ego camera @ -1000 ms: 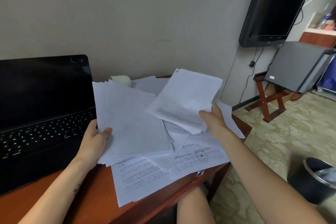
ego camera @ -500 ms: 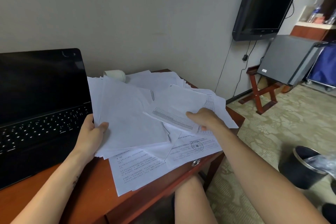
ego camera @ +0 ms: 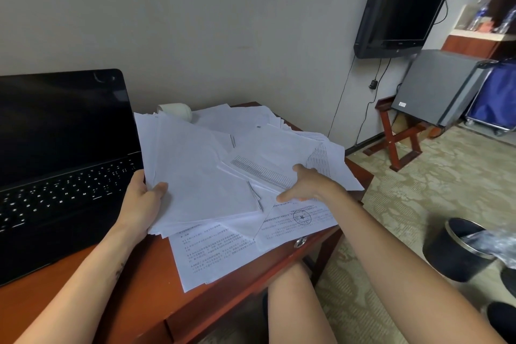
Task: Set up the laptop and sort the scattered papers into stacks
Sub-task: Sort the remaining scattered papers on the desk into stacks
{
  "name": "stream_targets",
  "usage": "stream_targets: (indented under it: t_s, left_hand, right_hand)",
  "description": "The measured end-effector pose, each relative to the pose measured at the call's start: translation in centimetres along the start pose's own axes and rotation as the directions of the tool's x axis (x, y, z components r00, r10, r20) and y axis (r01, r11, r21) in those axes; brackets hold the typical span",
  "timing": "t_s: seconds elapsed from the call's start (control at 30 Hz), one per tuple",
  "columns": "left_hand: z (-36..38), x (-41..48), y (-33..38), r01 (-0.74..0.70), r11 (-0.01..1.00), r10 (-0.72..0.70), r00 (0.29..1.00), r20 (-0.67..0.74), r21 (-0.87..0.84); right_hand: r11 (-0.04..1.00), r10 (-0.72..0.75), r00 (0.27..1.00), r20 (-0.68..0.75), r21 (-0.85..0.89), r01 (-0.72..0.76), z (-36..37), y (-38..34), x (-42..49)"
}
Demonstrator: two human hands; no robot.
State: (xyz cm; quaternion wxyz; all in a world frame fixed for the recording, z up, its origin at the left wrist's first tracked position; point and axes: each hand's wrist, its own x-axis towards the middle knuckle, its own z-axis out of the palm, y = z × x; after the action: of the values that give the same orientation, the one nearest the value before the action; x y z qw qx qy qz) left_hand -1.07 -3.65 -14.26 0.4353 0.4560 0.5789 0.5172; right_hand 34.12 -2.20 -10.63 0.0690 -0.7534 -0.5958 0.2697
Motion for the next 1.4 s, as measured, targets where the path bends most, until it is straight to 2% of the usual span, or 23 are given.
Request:
stream_targets:
  t_s: [0.17, 0.3, 0.4, 0.47, 0.53, 0.57, 0.63, 0.7, 0.77, 0.87, 0.93, 1.0, 1.17, 1.4]
  left_hand:
    - [0.0, 0.0, 0.0, -0.009, 1.000, 0.009, 1.000, 0.003, 0.001]
    - [0.0, 0.0, 0.0, -0.024, 1.000, 0.024, 1.000, -0.001, 0.020]
    - [0.0, 0.0, 0.0, -0.029, 0.999, 0.029, 1.000, -0.004, 0.034]
    - [0.0, -0.1, 0.0, -0.030, 0.999, 0.030, 1.000, 0.000, 0.034]
    - [0.0, -0.1, 0.1, -0.031, 0.999, 0.031, 1.000, 0.000, 0.035]
    - [0.0, -0.1, 0.1, -0.030, 0.999, 0.030, 1.000, 0.001, 0.034]
    - [0.0, -0.1, 0.2, -0.028, 0.999, 0.028, 1.000, 0.002, 0.027]
    - [-0.2, -0.1, 0.3, -0.027, 1.000, 0.027, 1.000, 0.000, 0.005]
    - [-0.5, 0.0, 0.6, -0.040, 0.999, 0.040, 0.999, -0.017, -0.025]
    - [-1.0, 0.2, 1.0, -0.077, 0.996, 0.074, 0.995, -0.064, -0.050]
    - [-1.0, 0.2, 0.8, -0.086, 0.995, 0.080, 0.992, -0.095, -0.057]
    - [-1.0, 0.1, 0.7, -0.082, 0.995, 0.076, 0.992, -0.098, -0.054]
    - [-0.4, -0.1, 0.5, -0.037, 0.997, 0.034, 0.998, -0.056, -0.070]
    - [1.0, -0.5, 0.0, 0.060, 0.996, -0.054, 0.995, 0.083, -0.069]
  right_hand:
    - [0.973, -0.218, 0.975, -0.052, 0.072, 0.221, 1.1, 2.6, -0.3]
    - [0.927, -0.376, 0.916, -0.137, -0.071, 0.369, 2.3, 3.9, -0.2]
    - [0.900, -0.435, 0.873, -0.219, -0.150, 0.410, 3.2, 4.5, -0.2]
    - [0.840, -0.538, 0.780, -0.319, -0.273, 0.468, 4.0, 5.0, -0.1]
    - [0.735, -0.674, 0.613, -0.413, -0.459, 0.499, 5.0, 5.7, 0.4]
    - [0.708, -0.702, 0.571, -0.425, -0.505, 0.494, 5.3, 6.0, 0.6]
    - [0.667, -0.734, 0.540, -0.411, -0.589, 0.457, 5.5, 6.2, 0.7]
    - [0.668, -0.729, 0.530, -0.433, -0.620, 0.412, 5.6, 6.1, 0.3]
    - [0.730, -0.675, 0.522, -0.521, -0.575, 0.370, 5.8, 6.0, -0.1]
    - [0.888, -0.410, 0.596, -0.690, -0.152, 0.435, 6.2, 5.4, -1.5]
    - [0.901, -0.185, 0.645, -0.742, 0.134, 0.413, 6.5, 5.0, -1.9]
    - [0.870, -0.067, 0.651, -0.756, 0.275, 0.409, 6.7, 4.9, -1.9]
    - [0.815, -0.087, 0.703, -0.706, 0.356, 0.458, 6.6, 5.0, -1.6]
    - [0.732, -0.273, 0.716, -0.643, 0.344, 0.588, 6.9, 3.5, -2.7]
